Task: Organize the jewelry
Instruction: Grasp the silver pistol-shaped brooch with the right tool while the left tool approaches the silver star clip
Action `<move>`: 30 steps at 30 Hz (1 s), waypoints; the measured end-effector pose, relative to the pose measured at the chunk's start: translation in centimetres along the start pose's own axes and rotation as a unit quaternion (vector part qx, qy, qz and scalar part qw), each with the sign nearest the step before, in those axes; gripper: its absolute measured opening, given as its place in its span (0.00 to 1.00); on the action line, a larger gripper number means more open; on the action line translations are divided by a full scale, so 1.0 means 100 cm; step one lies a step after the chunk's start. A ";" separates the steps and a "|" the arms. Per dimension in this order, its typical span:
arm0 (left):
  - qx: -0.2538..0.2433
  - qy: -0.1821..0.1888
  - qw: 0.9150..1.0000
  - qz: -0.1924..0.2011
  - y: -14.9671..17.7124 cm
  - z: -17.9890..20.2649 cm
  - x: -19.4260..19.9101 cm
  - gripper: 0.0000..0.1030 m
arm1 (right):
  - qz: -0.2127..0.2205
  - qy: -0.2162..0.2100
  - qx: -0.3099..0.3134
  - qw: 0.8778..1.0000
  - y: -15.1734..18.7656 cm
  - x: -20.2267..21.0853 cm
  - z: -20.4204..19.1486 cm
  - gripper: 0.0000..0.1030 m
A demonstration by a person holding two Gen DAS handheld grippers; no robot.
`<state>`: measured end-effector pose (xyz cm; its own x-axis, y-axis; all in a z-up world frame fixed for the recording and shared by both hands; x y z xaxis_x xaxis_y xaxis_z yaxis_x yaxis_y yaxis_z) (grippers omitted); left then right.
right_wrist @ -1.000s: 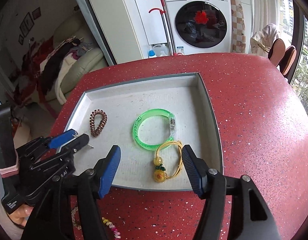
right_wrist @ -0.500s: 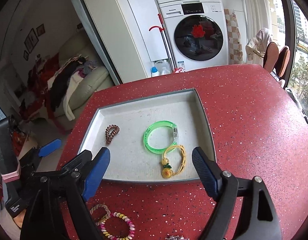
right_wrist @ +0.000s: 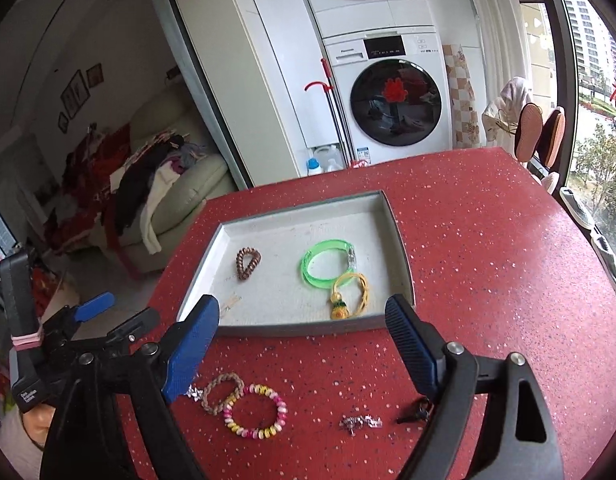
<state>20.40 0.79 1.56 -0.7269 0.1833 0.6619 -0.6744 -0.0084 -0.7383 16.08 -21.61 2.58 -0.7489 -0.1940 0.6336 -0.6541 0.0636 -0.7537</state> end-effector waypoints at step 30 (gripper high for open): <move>0.033 -0.032 0.994 -0.102 0.094 -0.046 -0.029 1.00 | -0.143 0.030 -0.078 0.986 0.126 -0.028 0.017 0.81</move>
<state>16.77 4.75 -7.86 -0.5799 0.1240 0.8052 -0.8138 -0.0419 -0.5797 10.12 -21.92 -8.97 -0.5328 -0.1681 0.8294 -0.8447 0.1648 -0.5092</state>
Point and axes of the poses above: each gripper's, at about its wrist camera, not at the fingertips, and x roughly against the way its jaws point, z to its right, y to its underside, the point moved 2 cm from there along -x, roughly the way its jaws point, and after that the axes turned 8 degrees about x, right-handed, at the moved point
